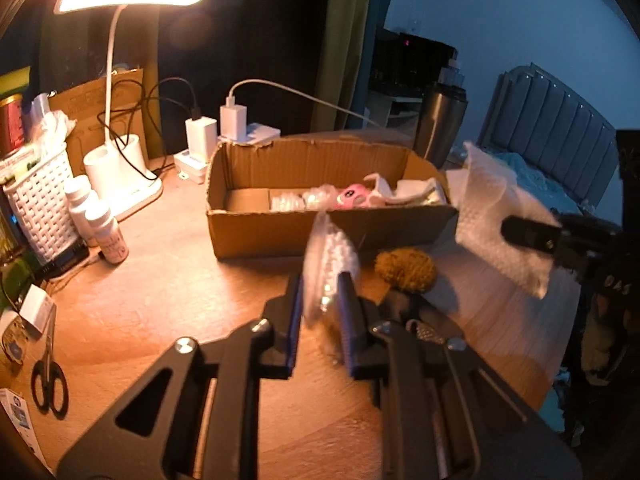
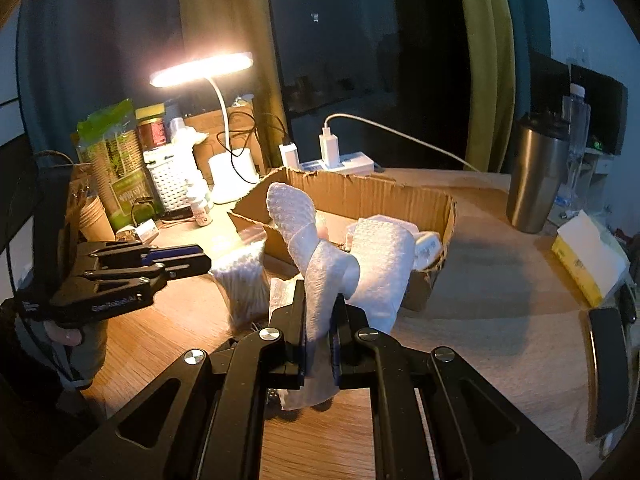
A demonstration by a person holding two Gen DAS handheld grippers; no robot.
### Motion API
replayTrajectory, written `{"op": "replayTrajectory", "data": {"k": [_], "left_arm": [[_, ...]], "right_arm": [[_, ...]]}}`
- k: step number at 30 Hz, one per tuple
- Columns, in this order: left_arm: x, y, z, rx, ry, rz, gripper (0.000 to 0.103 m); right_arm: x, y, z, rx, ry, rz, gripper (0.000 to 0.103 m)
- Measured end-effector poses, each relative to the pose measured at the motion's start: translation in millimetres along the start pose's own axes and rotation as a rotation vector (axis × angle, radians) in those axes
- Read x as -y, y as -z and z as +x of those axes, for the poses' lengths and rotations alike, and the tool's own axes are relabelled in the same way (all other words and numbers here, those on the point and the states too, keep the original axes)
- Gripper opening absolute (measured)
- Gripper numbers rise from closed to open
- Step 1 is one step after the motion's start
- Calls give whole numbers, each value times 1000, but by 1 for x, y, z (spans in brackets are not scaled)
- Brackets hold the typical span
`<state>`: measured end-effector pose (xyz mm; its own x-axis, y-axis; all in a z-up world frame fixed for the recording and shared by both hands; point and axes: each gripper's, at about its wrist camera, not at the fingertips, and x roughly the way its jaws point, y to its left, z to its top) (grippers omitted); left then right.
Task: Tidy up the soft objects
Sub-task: 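Carry the cotton ball bag over the box and open the left tool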
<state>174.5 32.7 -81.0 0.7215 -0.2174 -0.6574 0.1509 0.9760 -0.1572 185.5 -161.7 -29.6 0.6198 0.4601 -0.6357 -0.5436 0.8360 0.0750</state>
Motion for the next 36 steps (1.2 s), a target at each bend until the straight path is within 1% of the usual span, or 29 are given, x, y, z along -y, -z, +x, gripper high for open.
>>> {"op": "replayTrajectory", "data": {"k": [3,4,5,6,7,10,11,13,16,19,22,23,24,25,31,36], "left_arm": [[-1,0,5,-26,1,-1,20],[-2,0,6,-30,8,-8,27],[-2,-2,7,-16,7,-8,33],[-1,-4,9,-16,3,-9,36],[0,-6,12,-13,-1,-5,42],[6,-9,24,-28,-2,16,44],[9,-9,29,-40,-2,28,54],[14,-8,40,-67,-10,49,65],[19,-6,55,-97,-17,67,65],[27,-5,69,-126,-51,97,65],[31,-4,77,-135,-43,109,64],[31,-4,78,-131,-39,106,59],[31,-4,80,-130,-33,100,48],[30,-4,80,-127,-30,94,41],[29,-3,77,-127,-18,85,35],[30,-8,57,-82,-3,73,34]], "right_arm": [[-2,-1,-3,8,0,-3,10],[-2,-1,-3,8,-1,-3,10],[-1,0,-3,9,0,-1,10],[0,0,-3,10,-1,2,10],[1,1,-3,11,-2,6,10],[5,3,-4,13,-5,15,10],[7,3,-4,13,-5,17,10],[10,3,-5,15,-5,22,10],[16,4,-6,19,-6,35,10],[21,5,-5,19,-10,46,10],[24,7,-3,19,-16,54,10],[25,7,-3,19,-17,56,10],[26,8,-3,19,-17,58,10],[27,8,-3,20,-18,59,10],[26,6,-4,24,-13,56,10],[21,2,-7,33,-9,43,10]]}}
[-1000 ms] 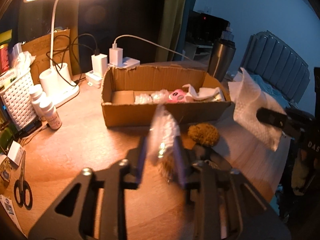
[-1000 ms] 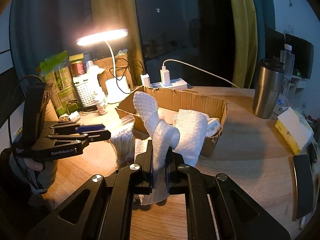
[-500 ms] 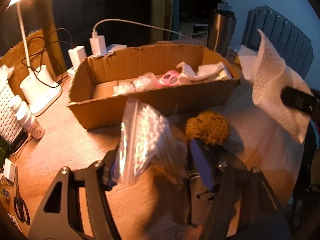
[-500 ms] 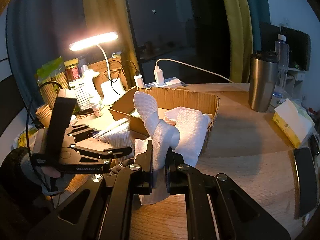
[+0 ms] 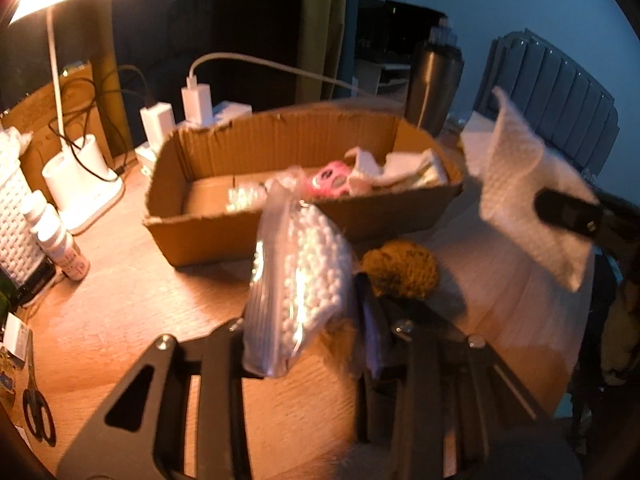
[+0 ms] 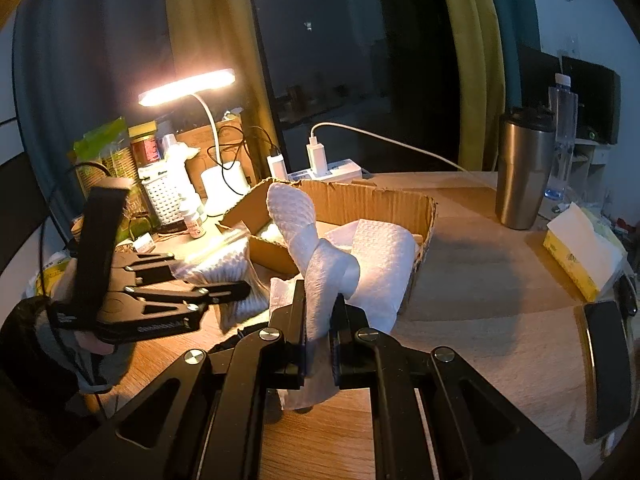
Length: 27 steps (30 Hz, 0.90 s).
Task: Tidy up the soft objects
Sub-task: 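Carry the cotton ball bag over the box and open the left tool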
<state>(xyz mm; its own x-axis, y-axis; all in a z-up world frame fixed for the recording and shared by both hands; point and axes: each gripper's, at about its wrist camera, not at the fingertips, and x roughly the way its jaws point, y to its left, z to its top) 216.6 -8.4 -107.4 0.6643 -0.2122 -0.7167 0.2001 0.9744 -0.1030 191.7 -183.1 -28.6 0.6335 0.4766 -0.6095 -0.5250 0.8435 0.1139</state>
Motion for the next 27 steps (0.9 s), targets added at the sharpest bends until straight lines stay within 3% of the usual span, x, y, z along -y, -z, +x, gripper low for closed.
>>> {"op": "replayTrajectory", "data": {"k": [10,27], "left_arm": [[-9,-24,-51,127,32,-31,34],[-23,-74,-98,306,35,-65,34]], "right_arm": [[-13,-19,-7,35,12,-39,10],[-10,-65,-4,93,43,-96,10]]}}
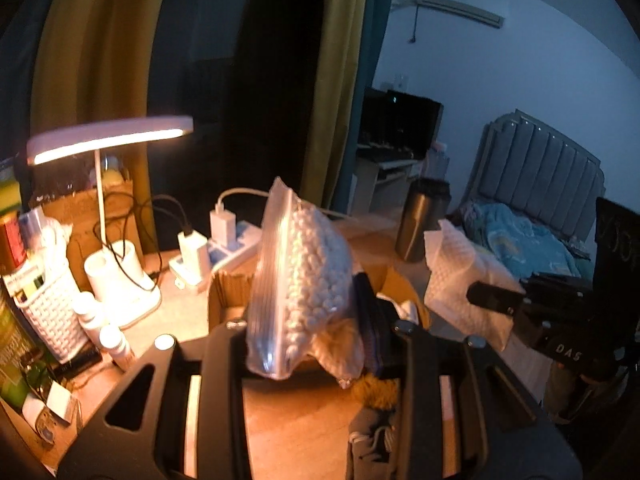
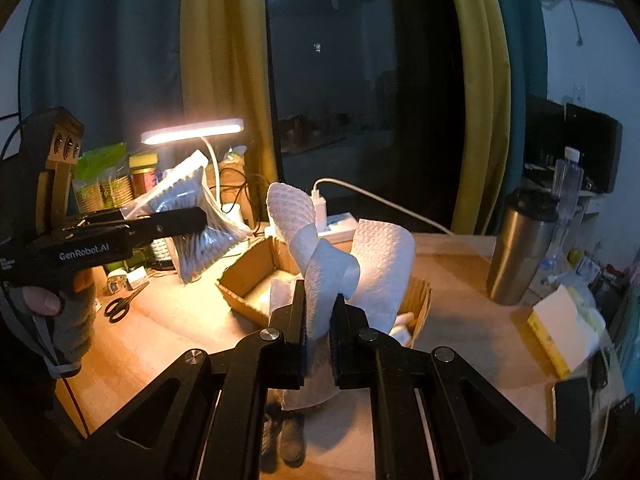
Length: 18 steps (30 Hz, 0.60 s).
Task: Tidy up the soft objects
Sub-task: 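Carry the cotton ball bag over the box and open the left tool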
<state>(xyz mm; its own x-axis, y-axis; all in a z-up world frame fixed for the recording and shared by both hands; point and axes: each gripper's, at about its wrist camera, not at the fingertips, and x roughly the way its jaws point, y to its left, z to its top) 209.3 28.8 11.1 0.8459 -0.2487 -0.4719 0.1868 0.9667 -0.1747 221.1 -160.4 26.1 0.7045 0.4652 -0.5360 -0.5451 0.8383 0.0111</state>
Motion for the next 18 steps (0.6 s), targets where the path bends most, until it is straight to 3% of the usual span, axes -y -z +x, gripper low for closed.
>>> {"op": "replayTrajectory", "data": {"k": [11,18], "left_arm": [[-10,-30,15,54,-9,-2,34],[-27,-23,50,-2,-39,-22,34]], "right_arm": [[24,-23,14,21,34,-17,10],[32,-19,37,-11,24,0,10]]}}
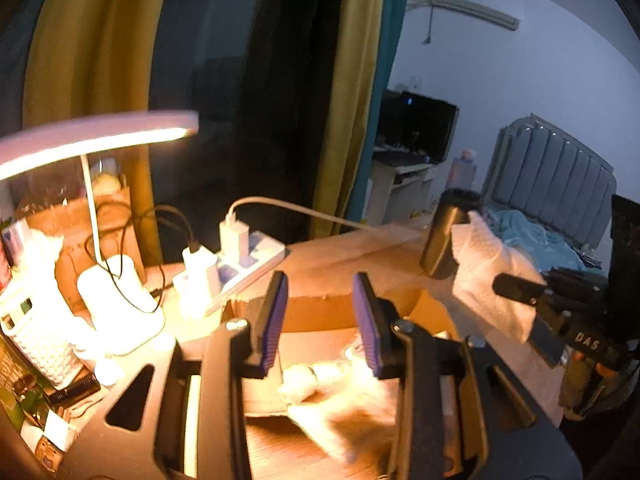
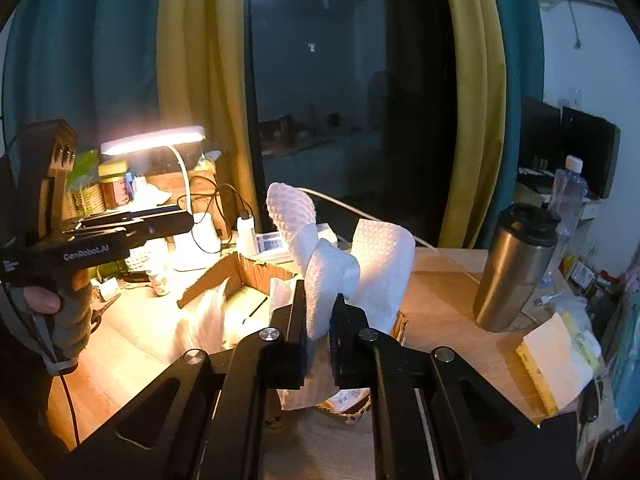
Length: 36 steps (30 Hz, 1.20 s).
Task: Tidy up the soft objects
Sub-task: 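Carry the cotton ball bag over the box and open the left tool, then grasp the plastic bag of cotton swabs with the left tool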
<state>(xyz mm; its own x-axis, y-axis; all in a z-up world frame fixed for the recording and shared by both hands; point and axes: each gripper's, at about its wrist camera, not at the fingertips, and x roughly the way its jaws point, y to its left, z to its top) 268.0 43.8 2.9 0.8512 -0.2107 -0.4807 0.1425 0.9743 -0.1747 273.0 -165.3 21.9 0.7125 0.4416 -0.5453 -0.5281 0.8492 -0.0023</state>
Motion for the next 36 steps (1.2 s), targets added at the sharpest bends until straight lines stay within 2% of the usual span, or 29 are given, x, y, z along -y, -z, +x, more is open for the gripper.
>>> {"op": "replayTrajectory", "data": {"k": [12,15,17,19,30,32,36], "left_arm": [[-15,43,29,-135,-14,-22,39],[-14,51,27,-148,-32,-31,46],[-12,54,22,-148,-42,-39,62],[-9,59,17,-147,-37,-48,67],[6,86,16,-209,-37,-105,73],[8,90,16,-215,-35,-118,84],[12,97,20,-232,-13,-162,88]], "right_arm": [[9,24,34,-78,-25,46,10],[11,28,38,-89,-27,54,10],[12,29,39,-91,-31,60,10],[13,31,39,-92,-33,63,10],[11,38,28,-86,-53,62,10],[10,40,26,-87,-58,63,10],[9,44,22,-89,-64,65,10]]}}
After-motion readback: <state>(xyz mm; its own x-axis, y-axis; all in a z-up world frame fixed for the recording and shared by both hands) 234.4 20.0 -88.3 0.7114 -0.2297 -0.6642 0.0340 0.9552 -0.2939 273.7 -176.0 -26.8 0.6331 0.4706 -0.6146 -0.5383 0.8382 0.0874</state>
